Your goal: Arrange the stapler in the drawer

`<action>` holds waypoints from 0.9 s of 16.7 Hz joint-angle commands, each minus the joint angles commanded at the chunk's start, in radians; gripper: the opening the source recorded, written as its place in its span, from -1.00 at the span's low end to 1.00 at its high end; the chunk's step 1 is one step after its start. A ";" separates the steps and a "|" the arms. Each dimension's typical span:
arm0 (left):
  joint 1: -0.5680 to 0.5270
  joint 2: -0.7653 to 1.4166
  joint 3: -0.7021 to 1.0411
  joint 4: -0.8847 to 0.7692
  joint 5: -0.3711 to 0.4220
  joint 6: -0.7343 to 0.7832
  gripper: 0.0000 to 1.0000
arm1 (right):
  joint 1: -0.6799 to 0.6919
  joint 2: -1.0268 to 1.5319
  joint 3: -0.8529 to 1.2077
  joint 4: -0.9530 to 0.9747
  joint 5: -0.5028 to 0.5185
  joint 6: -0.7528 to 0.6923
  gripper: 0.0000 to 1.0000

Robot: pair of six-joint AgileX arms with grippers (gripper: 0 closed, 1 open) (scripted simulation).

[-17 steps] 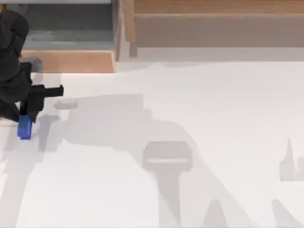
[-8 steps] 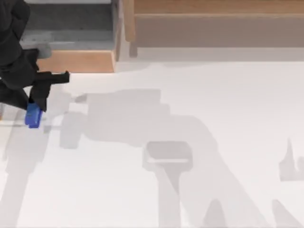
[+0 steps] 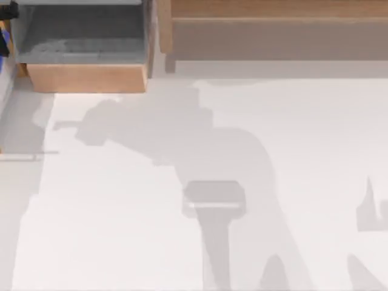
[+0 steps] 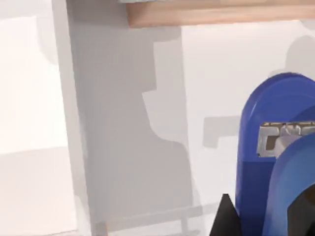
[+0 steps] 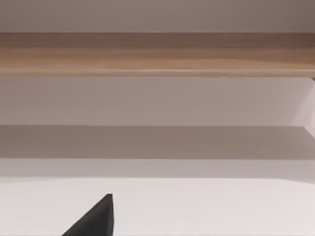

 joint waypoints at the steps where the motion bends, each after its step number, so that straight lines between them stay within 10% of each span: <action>1: 0.044 0.036 0.066 -0.013 -0.004 0.024 -1.00 | 0.000 0.000 0.000 0.000 0.000 0.000 1.00; 15: 0.196 0.436 0.369 -0.115 -0.253 0.194 -1.00 | 0.000 0.000 0.000 0.000 0.000 0.000 1.00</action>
